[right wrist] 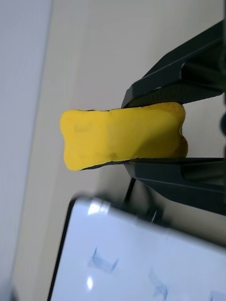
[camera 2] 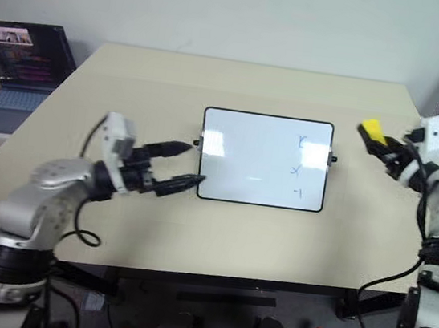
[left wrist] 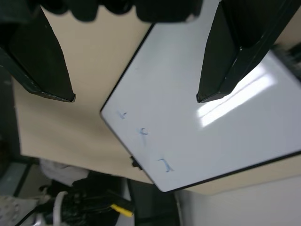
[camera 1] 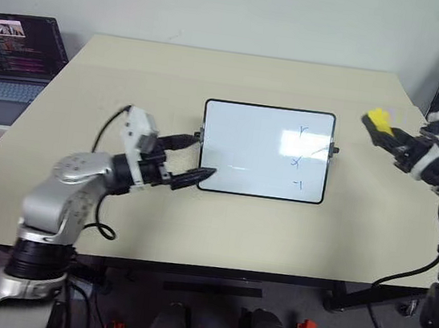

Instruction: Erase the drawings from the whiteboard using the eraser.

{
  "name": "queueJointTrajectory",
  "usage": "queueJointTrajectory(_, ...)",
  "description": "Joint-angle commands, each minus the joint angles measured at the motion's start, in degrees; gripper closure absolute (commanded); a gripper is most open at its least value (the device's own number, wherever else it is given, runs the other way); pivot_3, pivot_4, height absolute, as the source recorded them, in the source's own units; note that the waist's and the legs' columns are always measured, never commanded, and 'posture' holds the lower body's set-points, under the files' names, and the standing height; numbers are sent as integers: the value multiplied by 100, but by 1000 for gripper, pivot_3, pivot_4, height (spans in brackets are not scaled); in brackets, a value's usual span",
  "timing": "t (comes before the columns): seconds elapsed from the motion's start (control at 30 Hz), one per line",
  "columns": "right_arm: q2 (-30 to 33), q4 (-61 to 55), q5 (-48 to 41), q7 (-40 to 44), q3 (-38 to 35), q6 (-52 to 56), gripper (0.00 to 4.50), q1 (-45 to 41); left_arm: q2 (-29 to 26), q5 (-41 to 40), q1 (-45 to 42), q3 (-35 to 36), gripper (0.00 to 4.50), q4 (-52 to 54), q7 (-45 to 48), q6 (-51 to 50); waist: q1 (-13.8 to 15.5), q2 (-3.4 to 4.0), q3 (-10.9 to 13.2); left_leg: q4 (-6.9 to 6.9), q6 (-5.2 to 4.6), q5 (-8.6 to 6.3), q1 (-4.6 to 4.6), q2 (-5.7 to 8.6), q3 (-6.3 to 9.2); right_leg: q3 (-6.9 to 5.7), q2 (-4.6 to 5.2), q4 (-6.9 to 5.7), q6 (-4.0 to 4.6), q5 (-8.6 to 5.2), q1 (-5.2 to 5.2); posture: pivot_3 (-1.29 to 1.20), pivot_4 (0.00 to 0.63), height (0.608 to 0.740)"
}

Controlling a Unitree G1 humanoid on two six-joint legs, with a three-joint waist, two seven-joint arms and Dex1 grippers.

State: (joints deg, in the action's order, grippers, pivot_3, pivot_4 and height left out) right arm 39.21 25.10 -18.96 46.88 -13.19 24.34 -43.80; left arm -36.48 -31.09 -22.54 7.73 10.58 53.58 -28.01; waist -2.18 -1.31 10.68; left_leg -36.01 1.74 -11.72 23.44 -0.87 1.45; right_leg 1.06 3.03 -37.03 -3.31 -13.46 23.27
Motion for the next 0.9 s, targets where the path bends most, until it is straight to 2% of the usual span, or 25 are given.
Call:
queueJointTrajectory(0.03, -116, -958, -162, -129, 98, 209, 3412, -2, -177, 35, -20, 310, 0, 29, 69, 361, 33, 0, 0, -2, 0, 0, 1, 1, -1, 1, 1, 0, -1, 0, 0, 0, 150, 740)
queueJointTrajectory(0.13, -215, -1291, 157, -149, 510, -29, 3412, 12, -325, 160, -81, 510, 0, 56, 0, 684, 52, 0, 0, -3, 0, 0, 3, 1, -1, -1, 2, 4, -2, 1, 0, 0, 150, 740)
queueJointTrajectory(0.23, -187, -1333, 545, -16, 951, -524, 3412, 129, -495, 74, -57, 494, 0, 281, 77, 588, 66, -1, 0, -3, 0, 0, 5, 1, 1, -5, 3, 6, -2, 1, 0, 0, 150, 740)
queueJointTrajectory(0.53, -348, -519, 855, 191, 1279, -1246, 3413, -258, -707, 141, -26, 229, 0, 494, 124, 450, 40, -1, 1, -3, 0, 0, 6, 1, 0, -5, 3, 4, 4, 4, 2, 0, 150, 740)
queueJointTrajectory(0.9, -707, 1812, 1380, 440, 1552, -2311, 3413, -1254, -716, 57, -19, 166, 0, 573, 114, 314, 26, -1, 1, 0, 0, 0, 7, 1, -1, -4, 3, 6, 26, 16, 4, 0, 150, 740)
